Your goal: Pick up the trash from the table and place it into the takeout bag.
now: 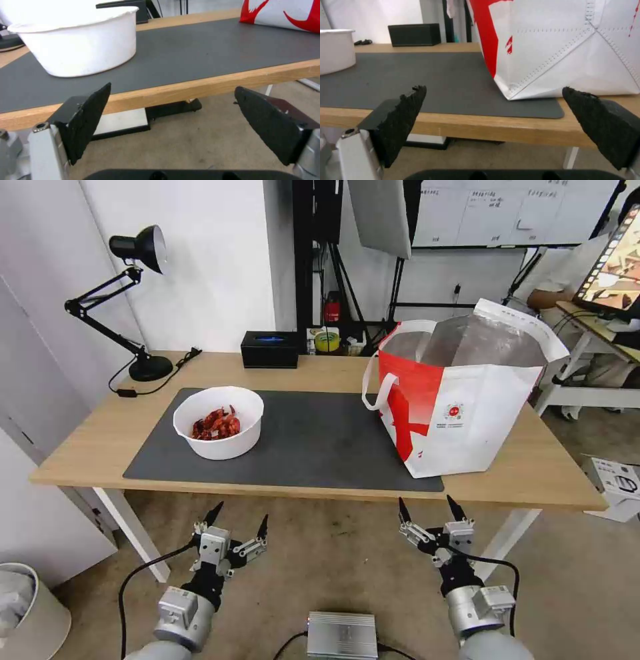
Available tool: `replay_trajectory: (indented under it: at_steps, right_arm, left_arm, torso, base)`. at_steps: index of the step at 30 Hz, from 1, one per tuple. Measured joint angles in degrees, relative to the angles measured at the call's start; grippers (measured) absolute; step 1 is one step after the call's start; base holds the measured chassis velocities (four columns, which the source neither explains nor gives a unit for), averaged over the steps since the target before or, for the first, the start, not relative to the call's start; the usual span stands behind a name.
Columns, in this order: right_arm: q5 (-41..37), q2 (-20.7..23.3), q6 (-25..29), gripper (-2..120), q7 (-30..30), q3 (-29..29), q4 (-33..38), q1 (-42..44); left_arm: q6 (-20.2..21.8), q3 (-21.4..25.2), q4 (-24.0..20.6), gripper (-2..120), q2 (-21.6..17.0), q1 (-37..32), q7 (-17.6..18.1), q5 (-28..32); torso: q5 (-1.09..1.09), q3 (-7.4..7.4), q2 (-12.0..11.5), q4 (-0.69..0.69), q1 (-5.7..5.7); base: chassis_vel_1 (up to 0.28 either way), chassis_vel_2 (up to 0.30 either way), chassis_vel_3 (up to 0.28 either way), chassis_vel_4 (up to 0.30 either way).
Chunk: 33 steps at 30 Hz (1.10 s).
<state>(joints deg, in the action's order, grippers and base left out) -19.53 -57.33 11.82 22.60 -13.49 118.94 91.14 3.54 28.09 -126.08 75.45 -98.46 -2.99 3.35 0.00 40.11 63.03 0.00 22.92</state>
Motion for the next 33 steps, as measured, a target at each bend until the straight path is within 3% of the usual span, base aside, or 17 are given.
replay_trajectory:
  at_steps: [10, 13, 14, 18, 19, 22, 23, 25, 26, 29, 33]
  right_arm:
    - [-0.1, 0.0, -0.1, 100, 0.0, 0.0, 0.0, -0.1]
    - [-0.1, 0.0, -0.1, 100, 0.0, 0.0, 0.0, -0.1]
    - [-0.1, 0.0, -0.1, 100, 0.0, 0.0, 0.0, -0.1]
    - [-0.2, 0.1, -0.1, 100, 0.0, 0.0, 0.0, -0.2]
    - [-0.2, 0.1, -0.1, 100, 0.0, 0.0, 0.0, -0.2]
    - [-0.2, 0.1, -0.1, 100, 0.0, 0.0, 0.0, -0.2]
    - [-0.2, 0.1, -0.1, 100, 0.0, 0.0, 0.0, -0.2]
    - [-0.2, 0.1, -0.1, 100, 0.0, 0.0, 0.0, -0.2]
    - [-0.2, 0.1, -0.1, 100, 0.0, 0.0, 0.0, -0.2]
    - [-0.2, 0.1, -0.1, 100, -0.1, 0.0, 0.0, -0.2]
    - [-0.2, 0.1, -0.1, 100, -0.1, 0.0, 0.0, -0.2]
  left_arm:
    - [1.7, 1.8, -0.1, 100, -1.3, 3.7, 1.1, 3.9]
    - [5.6, 5.3, -1.2, 100, -4.4, 9.2, 3.1, 11.6]
    - [5.6, 5.3, -1.2, 100, -4.4, 9.2, 3.1, 11.6]
    - [8.6, 10.0, -0.3, 100, -11.5, 13.9, 5.4, 20.9]
    - [8.6, 10.0, -0.3, 100, -11.5, 13.9, 5.4, 20.9]
    - [10.7, 11.0, 2.4, 100, -18.2, 17.2, 7.4, 27.4]
    - [10.7, 11.0, 2.4, 100, -18.2, 17.2, 7.4, 27.4]
    - [12.4, 10.1, 4.6, 100, -22.1, 20.1, 9.0, 32.5]
    - [12.4, 10.1, 4.6, 100, -22.1, 20.1, 9.0, 32.5]
    - [13.4, 6.7, 9.8, 100, -27.2, 26.9, 10.6, 41.7]
    - [14.6, 2.6, 14.3, 100, -30.9, 33.8, 12.5, 48.6]
  torso:
    - [0.00, 0.00, 0.0, 0.01, 0.00]
    - [0.00, 0.00, 0.0, 0.00, 0.00]
    - [0.00, 0.00, 0.0, 0.00, 0.00]
    - [-0.01, 0.00, 0.0, 0.01, 0.00]
    - [-0.01, 0.00, 0.0, 0.01, 0.00]
    - [-0.01, 0.01, 0.0, 0.00, 0.00]
    - [-0.01, 0.01, 0.0, 0.00, 0.00]
    - [0.00, 0.00, 0.0, 0.01, 0.00]
    - [0.00, 0.00, 0.0, 0.01, 0.00]
    - [-0.02, 0.01, 0.0, 0.01, 0.00]
    - [0.00, 0.01, 0.0, -0.01, 0.00]
  base:
    - [0.000, 0.000, 0.000, 0.000]
    - [0.000, 0.000, 0.000, 0.000]
    - [0.000, 0.000, 0.000, 0.000]
    - [0.000, 0.000, 0.000, 0.000]
    - [0.000, 0.000, 0.000, 0.000]
    - [0.000, 0.000, 0.000, 0.000]
    - [0.000, 0.000, 0.000, 0.000]
    - [0.000, 0.000, 0.000, 0.000]
    - [0.000, 0.000, 0.000, 0.000]
    - [0.000, 0.000, 0.000, 0.000]
    - [0.000, 0.000, 0.000, 0.000]
